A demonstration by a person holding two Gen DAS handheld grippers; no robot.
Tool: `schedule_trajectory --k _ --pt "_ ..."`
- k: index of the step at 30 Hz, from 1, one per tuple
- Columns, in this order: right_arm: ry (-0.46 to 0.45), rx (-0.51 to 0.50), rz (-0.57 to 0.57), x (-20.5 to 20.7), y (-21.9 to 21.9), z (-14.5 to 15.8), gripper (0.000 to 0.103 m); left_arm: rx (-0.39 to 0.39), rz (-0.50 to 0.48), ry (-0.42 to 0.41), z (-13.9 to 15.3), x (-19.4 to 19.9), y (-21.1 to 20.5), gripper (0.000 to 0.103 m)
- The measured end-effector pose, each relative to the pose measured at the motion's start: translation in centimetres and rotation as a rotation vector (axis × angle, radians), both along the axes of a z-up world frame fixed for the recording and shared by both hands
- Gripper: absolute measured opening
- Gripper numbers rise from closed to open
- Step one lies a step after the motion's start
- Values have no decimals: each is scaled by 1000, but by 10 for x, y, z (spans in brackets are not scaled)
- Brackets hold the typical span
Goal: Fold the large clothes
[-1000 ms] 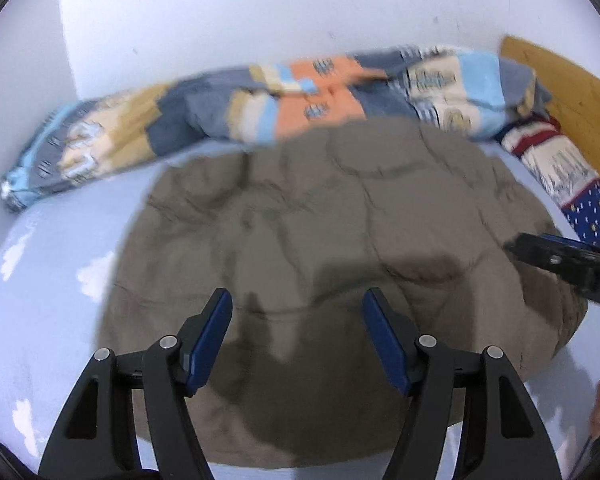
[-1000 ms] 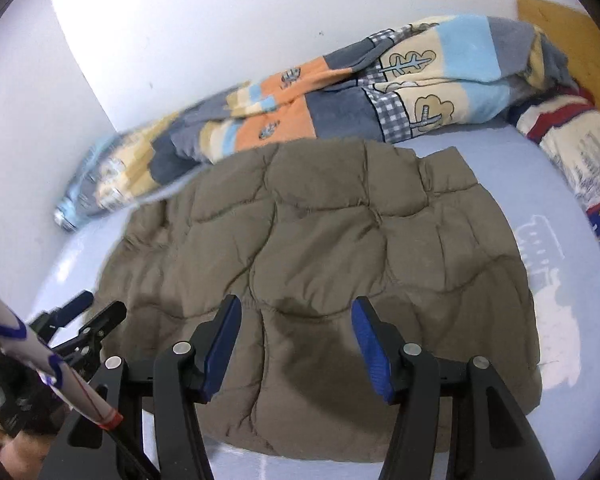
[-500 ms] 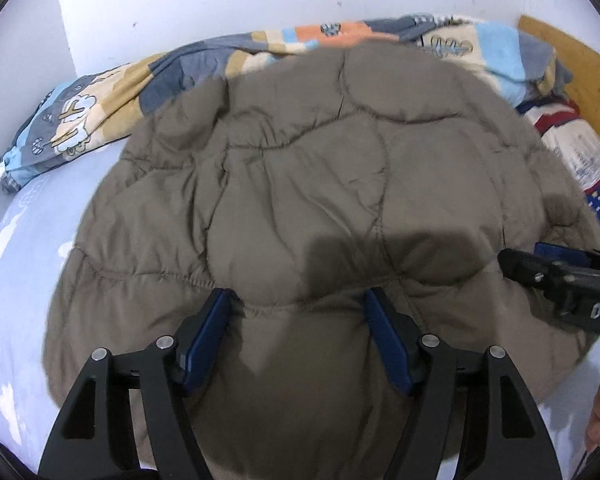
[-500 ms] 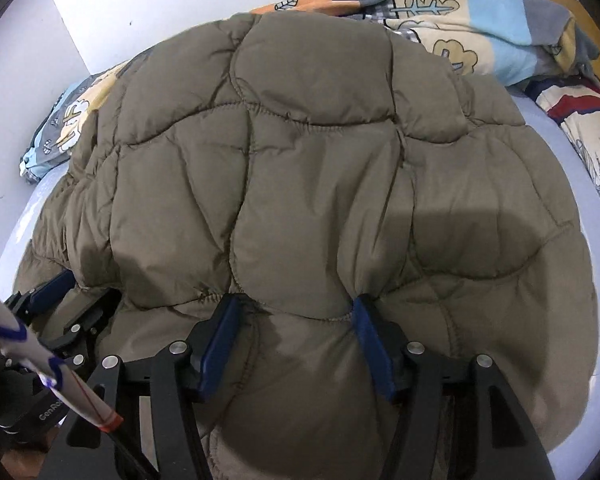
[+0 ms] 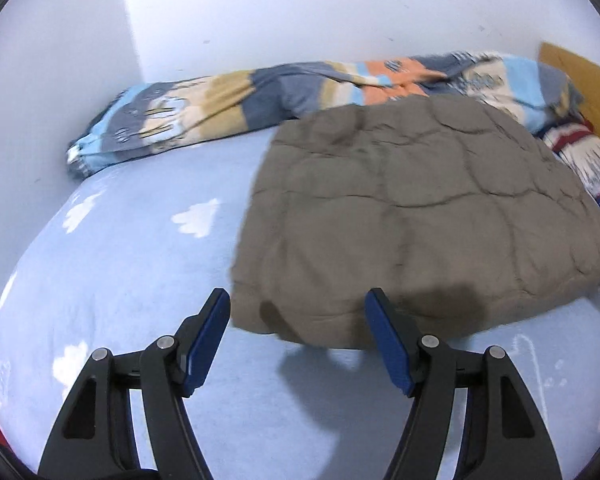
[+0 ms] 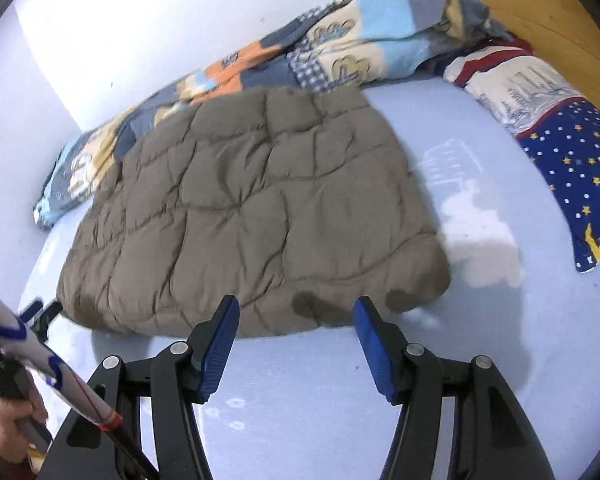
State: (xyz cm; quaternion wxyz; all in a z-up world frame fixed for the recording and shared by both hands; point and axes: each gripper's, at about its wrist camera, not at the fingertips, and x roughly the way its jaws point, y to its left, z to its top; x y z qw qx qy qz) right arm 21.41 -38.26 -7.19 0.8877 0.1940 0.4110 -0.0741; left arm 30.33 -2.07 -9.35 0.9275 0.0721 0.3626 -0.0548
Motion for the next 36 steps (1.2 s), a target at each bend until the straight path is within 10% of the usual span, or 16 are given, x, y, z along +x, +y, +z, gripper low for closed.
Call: schedule_trajectory --k 5,36 --pt "-54 -27 -18 18 5 -2 52 -7 20 15 -12 22 1 69" --pt "84 -54 -3 50 0 -52 52 122 18 -27 -30 29 -27 69"
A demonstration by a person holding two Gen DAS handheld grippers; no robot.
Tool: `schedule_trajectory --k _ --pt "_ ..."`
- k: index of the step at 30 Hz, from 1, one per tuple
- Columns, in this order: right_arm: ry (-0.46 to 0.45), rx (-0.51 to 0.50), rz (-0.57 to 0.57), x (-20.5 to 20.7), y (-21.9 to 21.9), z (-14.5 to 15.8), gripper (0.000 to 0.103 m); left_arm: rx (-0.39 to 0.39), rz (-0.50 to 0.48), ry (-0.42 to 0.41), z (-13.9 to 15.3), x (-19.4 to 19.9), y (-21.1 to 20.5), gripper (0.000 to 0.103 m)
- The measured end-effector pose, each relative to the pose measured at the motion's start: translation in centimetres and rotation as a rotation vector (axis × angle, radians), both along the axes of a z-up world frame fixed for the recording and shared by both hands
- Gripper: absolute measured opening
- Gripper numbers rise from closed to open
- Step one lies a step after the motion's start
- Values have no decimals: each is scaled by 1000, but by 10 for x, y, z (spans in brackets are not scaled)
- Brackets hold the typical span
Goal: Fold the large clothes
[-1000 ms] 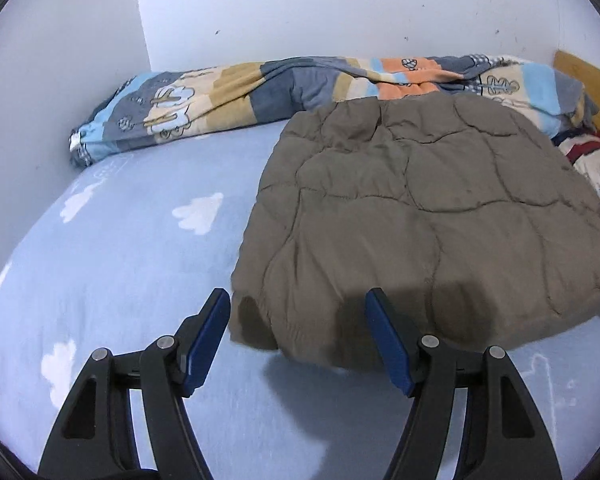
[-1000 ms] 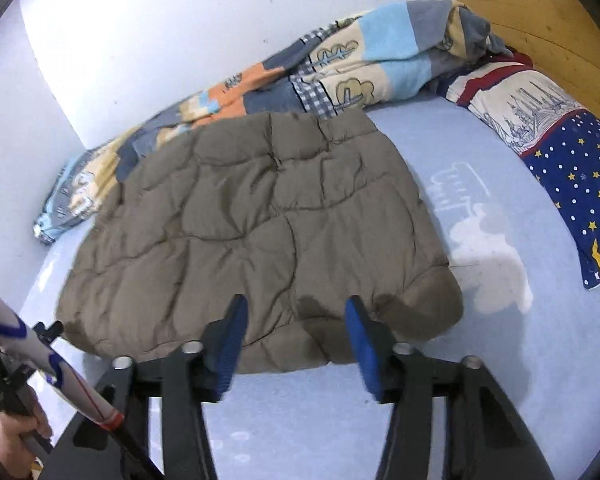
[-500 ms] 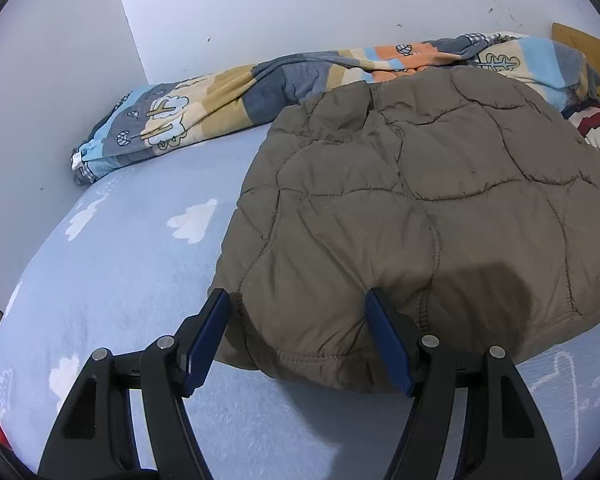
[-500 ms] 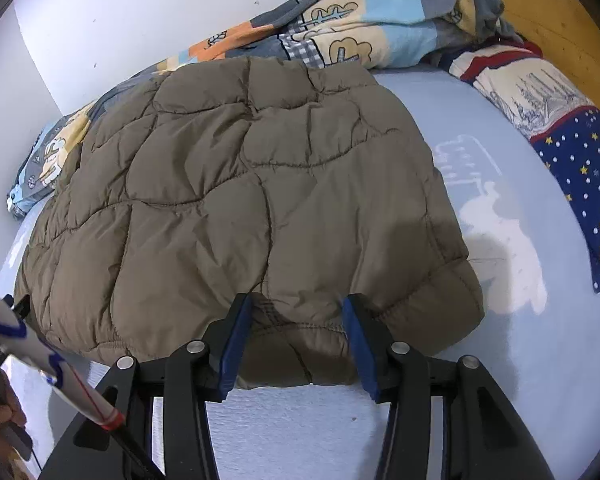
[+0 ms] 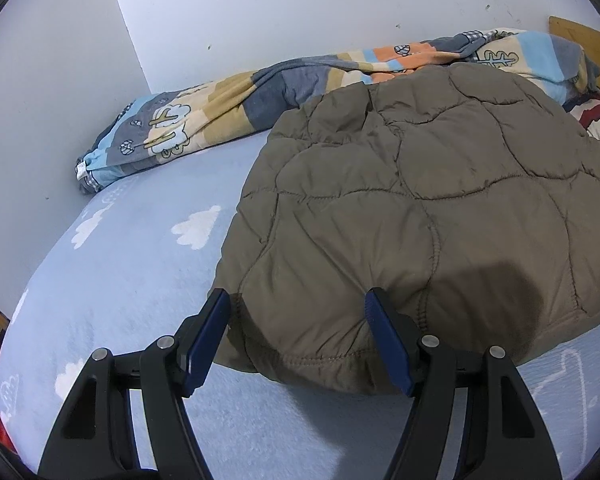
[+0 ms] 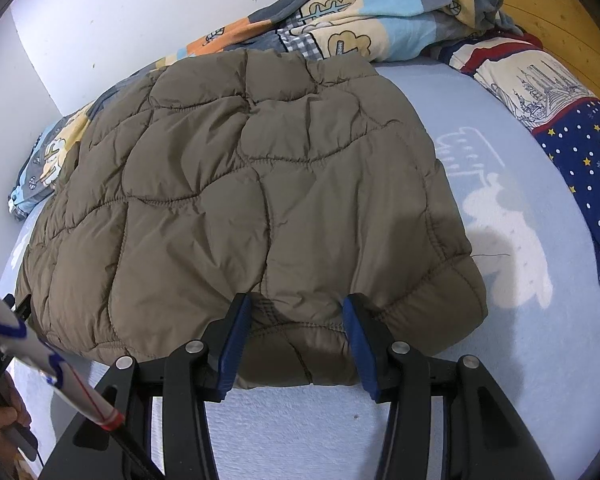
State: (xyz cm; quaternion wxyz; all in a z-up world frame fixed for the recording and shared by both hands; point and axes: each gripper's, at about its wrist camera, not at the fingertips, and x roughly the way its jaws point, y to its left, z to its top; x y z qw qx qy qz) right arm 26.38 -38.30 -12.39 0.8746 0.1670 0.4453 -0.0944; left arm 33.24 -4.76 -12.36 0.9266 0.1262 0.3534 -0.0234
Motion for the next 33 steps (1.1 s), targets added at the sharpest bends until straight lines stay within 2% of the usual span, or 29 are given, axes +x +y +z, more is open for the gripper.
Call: schedule_trajectory --k 9,12,15,19,21,23,27,33 --pt "13 -18 9 -1 3 -1 52 -2 3 -4 1 -1 -1 69" --pt "18 -21 11 0 4 -1 52 -27 3 -14 10 -4 -1 69" --pt "27 -27 4 -1 5 4 52 -69 -1 -59 25 -10 0 69" --pt "-22 -118 0 -6 19 29 53 -101 -43 -110 39 -19 -9 69" --pt "-62 -197 46 -7 40 43 52 -101 -69 -97 36 -21 -15 69" --pt "-82 -223 77 -9 56 48 52 -94 -86 -63 28 -19 -20 69" --pt "-52 -296 167 -7 89 40 52 -74 -87 -13 13 -16 -24 69" --pt "-15 -405 234 -4 111 28 52 -62 -91 -9 7 -16 -26 69"
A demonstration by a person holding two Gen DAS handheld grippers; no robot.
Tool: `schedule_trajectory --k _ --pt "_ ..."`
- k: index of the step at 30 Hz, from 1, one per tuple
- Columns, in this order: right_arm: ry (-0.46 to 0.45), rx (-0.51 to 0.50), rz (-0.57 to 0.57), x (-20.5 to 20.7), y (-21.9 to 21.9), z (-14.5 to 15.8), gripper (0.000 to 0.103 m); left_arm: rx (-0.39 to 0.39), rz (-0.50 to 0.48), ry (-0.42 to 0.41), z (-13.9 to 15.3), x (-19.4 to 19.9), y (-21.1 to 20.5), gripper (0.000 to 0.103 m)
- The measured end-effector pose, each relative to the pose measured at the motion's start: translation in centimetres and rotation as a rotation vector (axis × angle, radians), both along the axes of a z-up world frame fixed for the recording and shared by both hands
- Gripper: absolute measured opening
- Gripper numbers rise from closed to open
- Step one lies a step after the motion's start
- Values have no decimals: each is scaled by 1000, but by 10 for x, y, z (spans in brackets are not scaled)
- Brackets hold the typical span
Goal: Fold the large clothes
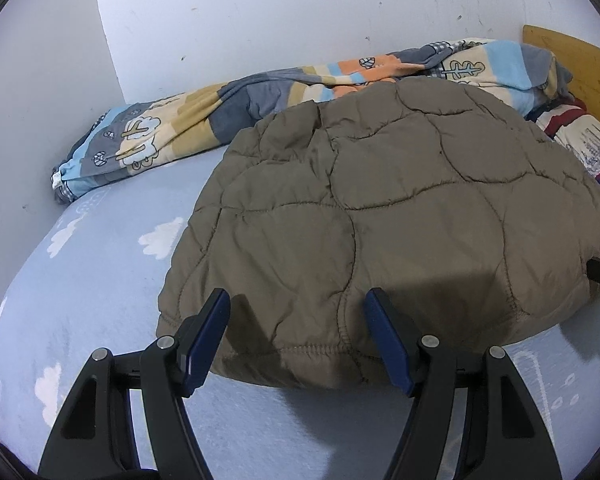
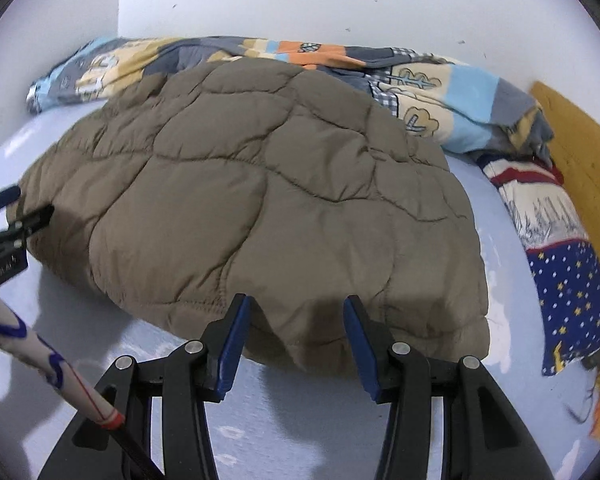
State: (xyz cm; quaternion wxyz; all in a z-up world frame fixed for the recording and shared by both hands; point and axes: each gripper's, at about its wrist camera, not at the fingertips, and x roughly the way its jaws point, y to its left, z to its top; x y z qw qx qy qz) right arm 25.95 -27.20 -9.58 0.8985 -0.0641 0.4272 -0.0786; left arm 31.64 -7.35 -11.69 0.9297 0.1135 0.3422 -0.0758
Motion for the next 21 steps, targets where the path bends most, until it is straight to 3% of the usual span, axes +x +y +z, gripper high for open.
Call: schedule_trajectory --k 12,21 --pt "-39 -107 31 -7 14 7 54 -7 7 -50 10 -9 -2 69" --pt "-75 -67 33 -10 15 17 58 -26 12 -116 27 -18 -2 69"
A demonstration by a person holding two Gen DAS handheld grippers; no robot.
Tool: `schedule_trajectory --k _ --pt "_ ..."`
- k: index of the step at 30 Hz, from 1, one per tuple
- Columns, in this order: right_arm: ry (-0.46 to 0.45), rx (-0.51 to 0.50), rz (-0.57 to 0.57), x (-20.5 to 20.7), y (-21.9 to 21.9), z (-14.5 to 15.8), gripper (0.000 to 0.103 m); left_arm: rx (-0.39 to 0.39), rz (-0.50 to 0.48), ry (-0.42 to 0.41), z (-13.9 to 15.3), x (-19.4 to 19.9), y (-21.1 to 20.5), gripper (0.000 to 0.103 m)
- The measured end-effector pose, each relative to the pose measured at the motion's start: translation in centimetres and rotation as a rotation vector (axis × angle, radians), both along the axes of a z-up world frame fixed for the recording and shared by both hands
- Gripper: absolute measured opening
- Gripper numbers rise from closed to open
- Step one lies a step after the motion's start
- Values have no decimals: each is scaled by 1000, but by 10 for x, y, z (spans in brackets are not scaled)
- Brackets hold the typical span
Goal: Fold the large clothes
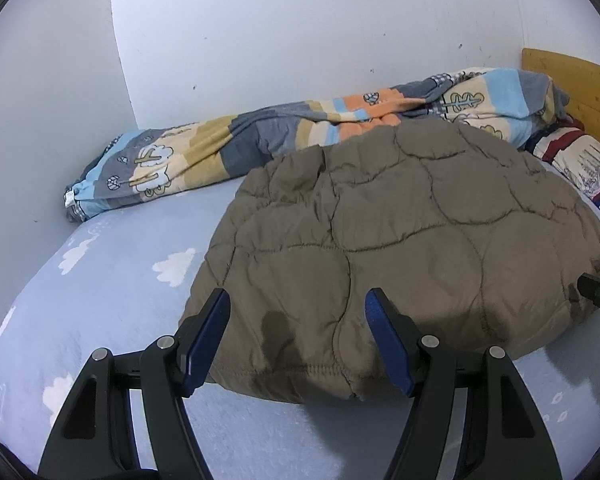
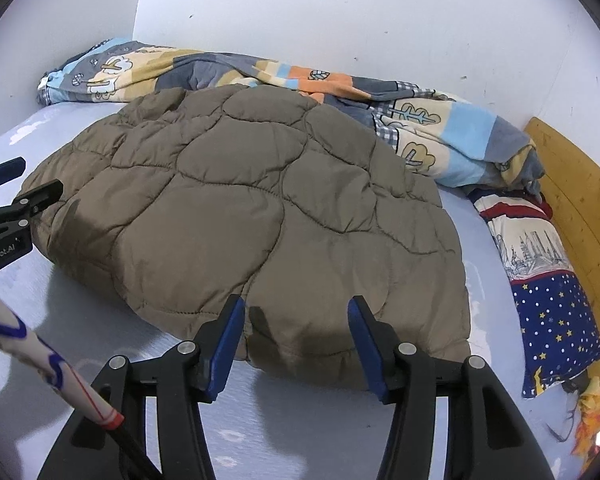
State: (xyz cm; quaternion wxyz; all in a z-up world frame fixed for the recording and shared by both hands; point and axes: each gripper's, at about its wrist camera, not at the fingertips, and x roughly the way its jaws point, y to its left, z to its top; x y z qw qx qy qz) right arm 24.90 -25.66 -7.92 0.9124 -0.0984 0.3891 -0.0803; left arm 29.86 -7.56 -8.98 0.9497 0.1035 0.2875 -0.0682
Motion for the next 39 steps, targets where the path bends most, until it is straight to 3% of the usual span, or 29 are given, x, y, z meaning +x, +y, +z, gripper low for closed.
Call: schedule_trajectory --k 16,29,39 --pt "-24 35 9 -4 4 7 58 13 5 -50 9 -8 -3 69" --pt "-7 55 -11 -2 -5 4 59 28 7 -35 6 -7 -2 69" --pt "70 210 -98 6 -37 -12 59 31 14 26 -5 2 0 69"
